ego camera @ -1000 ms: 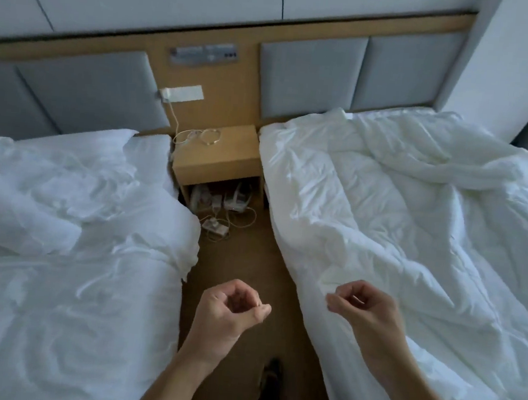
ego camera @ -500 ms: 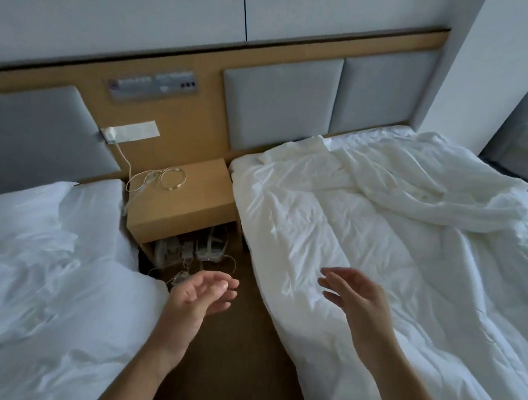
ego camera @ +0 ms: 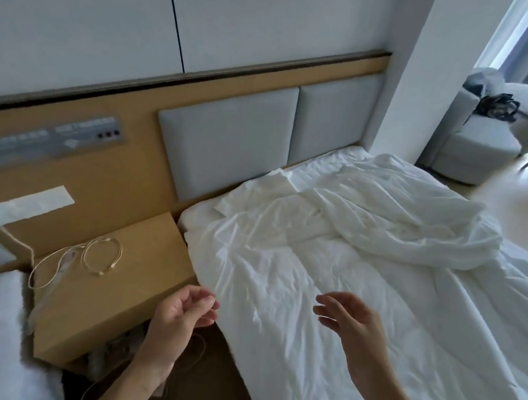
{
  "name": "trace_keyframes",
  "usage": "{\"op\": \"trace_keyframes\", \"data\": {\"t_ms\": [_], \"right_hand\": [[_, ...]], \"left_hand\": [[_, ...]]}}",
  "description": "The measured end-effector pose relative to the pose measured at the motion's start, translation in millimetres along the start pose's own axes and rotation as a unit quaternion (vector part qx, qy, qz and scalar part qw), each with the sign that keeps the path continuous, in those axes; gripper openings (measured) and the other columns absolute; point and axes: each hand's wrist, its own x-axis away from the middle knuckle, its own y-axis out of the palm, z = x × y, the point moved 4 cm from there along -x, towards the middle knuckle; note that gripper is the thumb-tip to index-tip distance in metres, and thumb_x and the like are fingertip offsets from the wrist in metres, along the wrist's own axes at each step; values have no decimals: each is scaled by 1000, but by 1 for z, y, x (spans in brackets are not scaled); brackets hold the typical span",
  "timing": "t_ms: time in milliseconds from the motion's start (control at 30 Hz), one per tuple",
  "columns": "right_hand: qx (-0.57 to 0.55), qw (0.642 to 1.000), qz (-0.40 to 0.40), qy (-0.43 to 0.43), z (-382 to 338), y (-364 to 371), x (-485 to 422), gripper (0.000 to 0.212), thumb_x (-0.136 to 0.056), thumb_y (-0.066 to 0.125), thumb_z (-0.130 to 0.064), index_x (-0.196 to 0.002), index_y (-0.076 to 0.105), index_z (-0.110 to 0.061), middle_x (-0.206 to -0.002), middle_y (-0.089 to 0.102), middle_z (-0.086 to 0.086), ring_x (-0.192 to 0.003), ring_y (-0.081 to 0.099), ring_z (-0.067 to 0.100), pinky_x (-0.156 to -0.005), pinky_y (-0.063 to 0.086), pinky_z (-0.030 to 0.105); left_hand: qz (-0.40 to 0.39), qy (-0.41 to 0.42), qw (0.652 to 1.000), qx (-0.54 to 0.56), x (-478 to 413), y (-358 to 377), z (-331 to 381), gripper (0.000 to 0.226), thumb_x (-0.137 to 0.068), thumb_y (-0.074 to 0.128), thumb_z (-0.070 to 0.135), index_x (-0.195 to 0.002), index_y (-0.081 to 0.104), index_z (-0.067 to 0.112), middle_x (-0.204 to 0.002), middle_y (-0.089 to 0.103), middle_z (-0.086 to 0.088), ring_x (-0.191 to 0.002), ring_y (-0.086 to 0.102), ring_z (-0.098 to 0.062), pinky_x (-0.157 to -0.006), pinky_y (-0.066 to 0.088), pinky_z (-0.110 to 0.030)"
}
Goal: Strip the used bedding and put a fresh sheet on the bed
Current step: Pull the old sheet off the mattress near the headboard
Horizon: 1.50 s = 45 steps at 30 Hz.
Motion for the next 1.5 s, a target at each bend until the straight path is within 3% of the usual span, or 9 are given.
{"op": "trace_keyframes", "data": {"t_ms": [467, 633, 700, 833, 1033, 1200, 1300, 1367, 1500], "right_hand": [[-41, 993, 100, 57, 24, 23, -216, 7, -91, 69, -7, -87, 76, -8, -85, 75, 13, -83, 74, 25, -73, 56, 32], [-42, 991, 104, 73, 49, 28, -302, 5, -91, 70, -8, -92, 74, -9, -85, 76, 8, -85, 74, 24, -70, 55, 29], [-53, 986, 120, 99, 76, 30, -340, 6, -91, 70, -8, -95, 74, -11, -88, 77, 6, -90, 74, 25, -72, 55, 31], [-181, 949, 185, 178, 142, 30, -418, 25, -91, 71, -10, -115, 65, -7, -110, 73, 14, -98, 73, 26, -80, 58, 37], [-468, 803, 298, 215, 243, 19, -558, 38, -95, 65, -21, -130, 55, -8, -130, 55, 10, -118, 59, 29, -96, 52, 42], [-631, 711, 299, 78, 261, -24, -640, 50, -93, 66, -32, -139, 59, -14, -134, 64, 8, -128, 58, 28, -109, 45, 46], [-628, 734, 257, 22, 256, -24, -650, 48, -97, 61, -25, -142, 55, -12, -133, 64, 12, -126, 60, 30, -104, 49, 48], [-603, 771, 205, 11, 246, -10, -650, 45, -95, 61, -23, -139, 57, -13, -134, 63, 11, -130, 57, 27, -107, 46, 48], [-478, 871, 85, 77, 223, 43, -654, 38, -82, 71, -27, -117, 73, -14, -122, 70, 7, -118, 64, 23, -101, 51, 40]], "left_hand": [[-114, -18, 992, -50, -255, 89, 25, 23, -75, 75, 40, -89, 76, 21, -89, 74, -14, -84, 72, -29, -76, 59, -31], [-121, -39, 985, -114, -331, 123, 10, 7, -82, 73, 22, -86, 76, 17, -85, 74, -14, -83, 71, -33, -76, 58, -33], [-148, -44, 973, -173, -369, 144, -2, 15, -76, 75, 34, -86, 76, 23, -86, 75, -8, -85, 72, -26, -77, 58, -31], [-229, -10, 916, -329, -466, 188, -37, 5, -84, 73, 31, -82, 72, 35, -86, 72, 14, -88, 67, -3, -76, 51, -23], [-265, 191, 791, -518, -679, 288, -102, 27, -87, 64, 8, -112, 70, 17, -122, 67, -4, -108, 64, -26, -92, 43, -24], [-308, 165, 648, -677, -788, 337, -172, 76, -80, 72, 56, -141, 46, 20, -134, 61, -9, -133, 49, -32, -121, 13, -49], [-310, 194, 681, -635, -789, 323, -198, 51, -84, 65, 61, -110, 60, 18, -110, 71, -15, -110, 61, -37, -96, 42, -42], [-305, 220, 716, -588, -778, 304, -202, 42, -89, 61, 59, -83, 53, 19, -94, 69, -19, -93, 64, -41, -69, 38, -37], [-275, 333, 713, -552, -764, 257, -181, 51, -91, 59, 58, -65, 32, 24, -60, 59, -18, -57, 58, -43, -53, 33, -34]]}}
